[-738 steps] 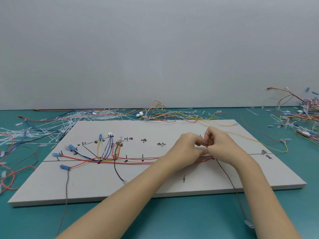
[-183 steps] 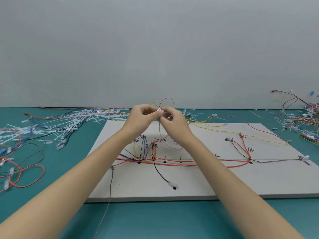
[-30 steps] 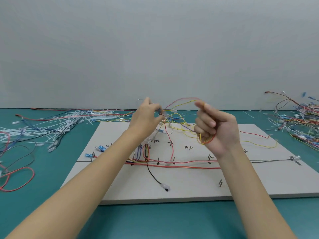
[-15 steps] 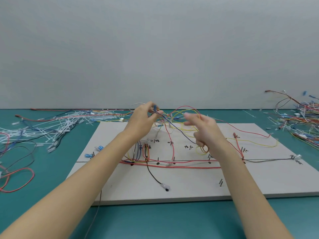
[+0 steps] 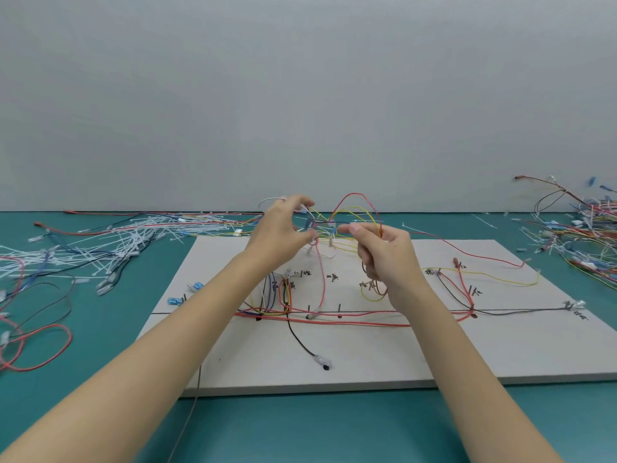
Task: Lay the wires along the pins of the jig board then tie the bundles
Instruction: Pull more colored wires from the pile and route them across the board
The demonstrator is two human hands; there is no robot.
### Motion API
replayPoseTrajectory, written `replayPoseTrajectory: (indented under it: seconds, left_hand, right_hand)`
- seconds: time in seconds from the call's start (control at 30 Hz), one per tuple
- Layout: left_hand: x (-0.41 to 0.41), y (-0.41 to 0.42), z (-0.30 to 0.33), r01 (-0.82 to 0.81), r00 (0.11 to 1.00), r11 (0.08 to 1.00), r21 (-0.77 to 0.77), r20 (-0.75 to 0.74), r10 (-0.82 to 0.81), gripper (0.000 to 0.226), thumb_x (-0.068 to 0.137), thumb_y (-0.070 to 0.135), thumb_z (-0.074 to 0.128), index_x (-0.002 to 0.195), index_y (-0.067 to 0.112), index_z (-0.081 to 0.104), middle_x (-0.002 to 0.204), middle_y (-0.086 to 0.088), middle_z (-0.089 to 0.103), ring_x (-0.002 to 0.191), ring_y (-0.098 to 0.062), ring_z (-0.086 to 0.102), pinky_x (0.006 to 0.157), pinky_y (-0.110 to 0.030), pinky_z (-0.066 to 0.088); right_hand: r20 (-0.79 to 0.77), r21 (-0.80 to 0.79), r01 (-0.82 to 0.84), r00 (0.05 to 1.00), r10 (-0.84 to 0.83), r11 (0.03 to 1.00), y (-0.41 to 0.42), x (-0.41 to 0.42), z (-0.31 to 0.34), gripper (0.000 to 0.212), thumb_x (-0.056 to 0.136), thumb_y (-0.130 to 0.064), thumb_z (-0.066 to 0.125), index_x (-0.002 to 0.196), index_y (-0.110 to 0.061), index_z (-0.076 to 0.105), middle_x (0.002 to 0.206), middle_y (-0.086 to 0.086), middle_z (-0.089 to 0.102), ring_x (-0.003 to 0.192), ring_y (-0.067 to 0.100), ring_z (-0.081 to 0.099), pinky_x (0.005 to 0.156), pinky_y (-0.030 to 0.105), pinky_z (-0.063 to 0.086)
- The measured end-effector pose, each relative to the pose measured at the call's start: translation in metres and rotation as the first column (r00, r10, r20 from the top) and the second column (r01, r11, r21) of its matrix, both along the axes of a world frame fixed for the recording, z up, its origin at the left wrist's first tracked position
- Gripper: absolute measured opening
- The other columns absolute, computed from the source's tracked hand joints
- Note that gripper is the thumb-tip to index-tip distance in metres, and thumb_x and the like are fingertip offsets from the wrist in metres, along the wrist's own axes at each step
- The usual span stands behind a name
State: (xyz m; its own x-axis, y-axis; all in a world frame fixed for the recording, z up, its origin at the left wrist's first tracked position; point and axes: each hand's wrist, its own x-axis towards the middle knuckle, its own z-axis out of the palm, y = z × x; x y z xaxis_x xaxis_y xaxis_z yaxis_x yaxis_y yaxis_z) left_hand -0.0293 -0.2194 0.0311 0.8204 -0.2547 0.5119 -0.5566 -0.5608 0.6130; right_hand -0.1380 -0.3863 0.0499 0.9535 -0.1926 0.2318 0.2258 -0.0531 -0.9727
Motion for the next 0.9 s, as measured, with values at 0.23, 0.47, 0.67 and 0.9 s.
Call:
replayPoseTrajectory:
  seconds: [0.23,0.47,0.67,0.9]
  left_hand:
    - [0.001,-0.004,0.002,0.036,0.998,0.999,0.003,-0.05,-0.036,0.036,0.08,0.02,0.071,0.109,0.035,0.057,0.096,0.018,0.05,0.074,-0.008,0.054,0.082,-0.042,0.054]
    - [0.003,-0.007,0.006,0.029,0.988,0.999,-0.016,-0.151,-0.031,0.044,0.075,0.019,0.071,0.112,0.035,0.055,0.101,0.009,0.056,0.087,-0.015,0.059,0.072,-0.029,0.043]
    - [0.0,-0.007,0.007,0.089,0.981,0.995,-0.048,-0.167,-0.096,0.057,0.074,-0.014,0.04,0.108,0.029,0.057,0.101,0.001,0.065,0.096,-0.021,0.064,0.082,-0.042,0.055]
    - [0.005,0.004,0.003,0.032,0.98,0.993,-0.111,-0.192,-0.053,0.054,0.083,-0.013,0.046,0.116,0.029,0.053,0.104,-0.009,0.062,0.092,-0.022,0.061,0.074,-0.029,0.049]
  right_hand:
    - [-0.022,0.244,-0.037,0.999,0.043,0.969,-0.011,0.001,0.004,0.023,0.094,-0.016,0.056,0.097,-0.001,0.072,0.048,-0.004,0.022,0.037,0.01,0.012,0.042,0.022,0.008]
    - [-0.03,0.371,-0.084,0.994,0.102,0.925,-0.016,-0.001,0.006,0.022,0.092,-0.018,0.053,0.093,-0.007,0.072,0.048,-0.005,0.02,0.033,0.008,0.014,0.035,0.02,0.014]
    - [-0.009,0.494,-0.096,0.993,0.116,0.864,-0.025,0.0,0.008,0.024,0.094,-0.018,0.046,0.09,-0.009,0.068,0.041,-0.009,0.017,0.032,0.006,0.012,0.038,0.022,0.01]
    - [0.024,0.638,-0.111,0.992,0.125,0.762,-0.038,0.001,0.01,0.027,0.094,-0.018,0.044,0.087,-0.01,0.069,0.038,-0.008,0.019,0.028,0.006,0.014,0.032,0.019,0.013]
